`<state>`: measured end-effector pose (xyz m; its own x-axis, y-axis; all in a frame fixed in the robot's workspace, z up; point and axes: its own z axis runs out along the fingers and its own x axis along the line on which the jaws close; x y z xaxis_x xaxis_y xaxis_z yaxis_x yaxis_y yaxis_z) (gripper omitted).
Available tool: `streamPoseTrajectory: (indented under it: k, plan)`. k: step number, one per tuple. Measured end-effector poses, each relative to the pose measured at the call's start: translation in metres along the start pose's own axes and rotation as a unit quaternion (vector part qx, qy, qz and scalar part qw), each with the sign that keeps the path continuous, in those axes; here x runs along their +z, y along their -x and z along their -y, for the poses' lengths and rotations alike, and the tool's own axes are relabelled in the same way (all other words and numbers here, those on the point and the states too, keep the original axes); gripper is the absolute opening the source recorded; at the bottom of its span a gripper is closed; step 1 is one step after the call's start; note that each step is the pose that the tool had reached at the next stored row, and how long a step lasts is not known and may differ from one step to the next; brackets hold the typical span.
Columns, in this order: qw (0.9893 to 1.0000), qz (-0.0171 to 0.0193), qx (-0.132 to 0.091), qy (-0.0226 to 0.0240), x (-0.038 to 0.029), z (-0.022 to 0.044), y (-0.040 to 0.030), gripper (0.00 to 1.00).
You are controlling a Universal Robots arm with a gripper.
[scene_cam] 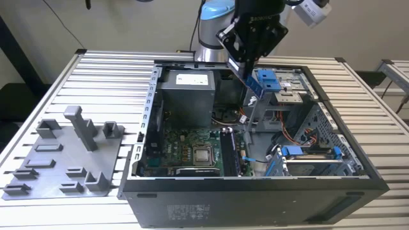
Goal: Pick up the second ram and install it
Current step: 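Insert the second ram into the second slot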
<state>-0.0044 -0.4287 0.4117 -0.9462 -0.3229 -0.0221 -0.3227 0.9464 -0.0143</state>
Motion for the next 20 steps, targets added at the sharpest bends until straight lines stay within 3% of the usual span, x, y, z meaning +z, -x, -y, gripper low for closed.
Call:
streamPoseTrajectory:
  k: [5, 9, 15, 20]
  plan:
    - [0.9992, -0.0006, 0.04, -0.0009, 0.0, 0.0, 0.0, 0.14]
    - [0.9974, -0.001, 0.072, -0.0016, 0.0, 0.0, 0.0, 0.14]
    - [0.9931, -0.0016, 0.117, -0.0026, 0.0001, 0.0, 0.0, 0.14]
    - [0.9886, -0.0021, 0.15, -0.0033, 0.0001, 0.0, 0.0, 0.14]
